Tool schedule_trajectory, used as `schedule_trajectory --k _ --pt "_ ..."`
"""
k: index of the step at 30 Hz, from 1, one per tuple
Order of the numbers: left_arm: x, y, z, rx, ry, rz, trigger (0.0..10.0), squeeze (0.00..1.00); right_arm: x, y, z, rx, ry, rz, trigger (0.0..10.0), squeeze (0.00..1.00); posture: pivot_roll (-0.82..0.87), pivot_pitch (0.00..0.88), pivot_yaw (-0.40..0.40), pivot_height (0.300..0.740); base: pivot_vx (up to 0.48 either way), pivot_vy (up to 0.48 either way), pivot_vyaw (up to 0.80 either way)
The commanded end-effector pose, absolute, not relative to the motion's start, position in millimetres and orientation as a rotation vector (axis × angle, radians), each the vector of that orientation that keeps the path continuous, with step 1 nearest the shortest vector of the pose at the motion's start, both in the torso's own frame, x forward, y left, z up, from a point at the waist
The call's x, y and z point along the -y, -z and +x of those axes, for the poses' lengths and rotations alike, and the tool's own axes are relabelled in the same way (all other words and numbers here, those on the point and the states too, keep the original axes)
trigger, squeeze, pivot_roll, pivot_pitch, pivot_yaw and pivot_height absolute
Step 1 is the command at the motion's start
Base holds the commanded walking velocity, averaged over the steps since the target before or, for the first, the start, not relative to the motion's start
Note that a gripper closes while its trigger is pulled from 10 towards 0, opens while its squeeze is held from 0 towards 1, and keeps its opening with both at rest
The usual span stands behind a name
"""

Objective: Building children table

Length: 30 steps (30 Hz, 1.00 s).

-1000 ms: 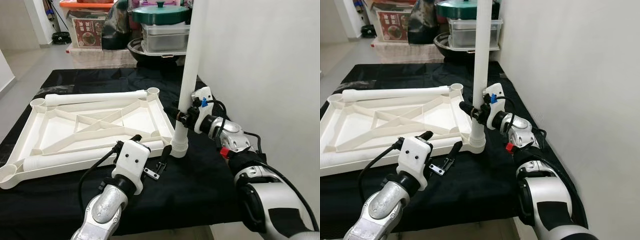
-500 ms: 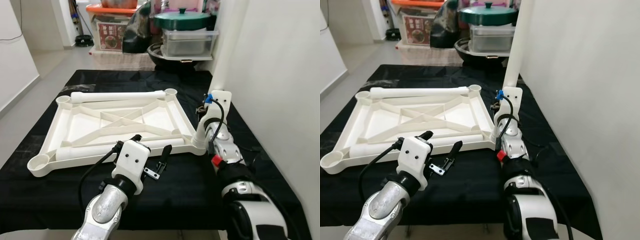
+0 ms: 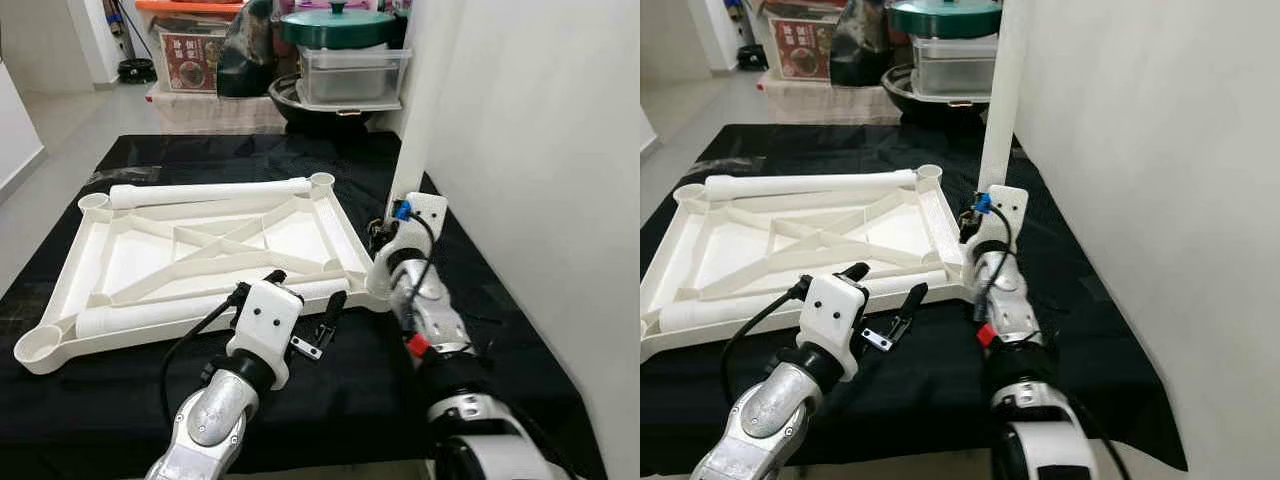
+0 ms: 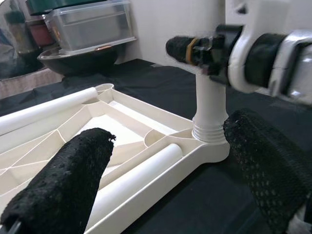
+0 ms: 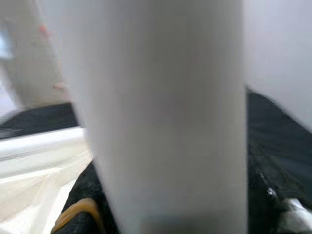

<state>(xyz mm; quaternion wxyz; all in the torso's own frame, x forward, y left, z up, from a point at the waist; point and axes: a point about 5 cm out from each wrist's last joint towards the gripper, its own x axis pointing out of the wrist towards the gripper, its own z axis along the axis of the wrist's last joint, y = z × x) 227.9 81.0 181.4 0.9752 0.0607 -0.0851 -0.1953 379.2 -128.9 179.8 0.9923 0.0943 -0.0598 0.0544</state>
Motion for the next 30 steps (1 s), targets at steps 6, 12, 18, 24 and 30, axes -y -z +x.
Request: schedule_trajectory --k 6,12,18,24,30 --pt "-80 -177 229 0.163 0.392 0.126 10.0 0.0 128 -180 375 0.088 -0.563 0.252 10.0 0.0 0.11 0.0 -0.054 0.74 0.0 0.0 0.0" --pt "-82 -178 229 0.166 0.391 0.132 10.0 0.0 127 -185 380 0.049 -0.756 0.147 10.0 0.0 0.12 0.0 -0.05 0.74 0.0 0.0 0.0" --pt "-82 -178 228 0.165 0.391 0.135 10.0 0.0 120 -188 381 -0.004 -0.94 0.045 10.0 0.0 0.13 0.0 -0.056 0.74 0.0 0.0 0.0" --pt "-84 -178 228 0.166 0.386 0.138 10.0 0.0 116 -190 382 -0.027 -0.995 -0.038 0.0 0.0 0.14 0.0 -0.06 0.74 0.0 0.0 0.0" --pt "-85 -178 228 0.166 0.381 0.141 10.0 0.0 120 -190 391 -0.001 -0.809 -0.044 0.0 0.0 0.13 0.0 -0.058 0.74 0.0 0.0 0.0"
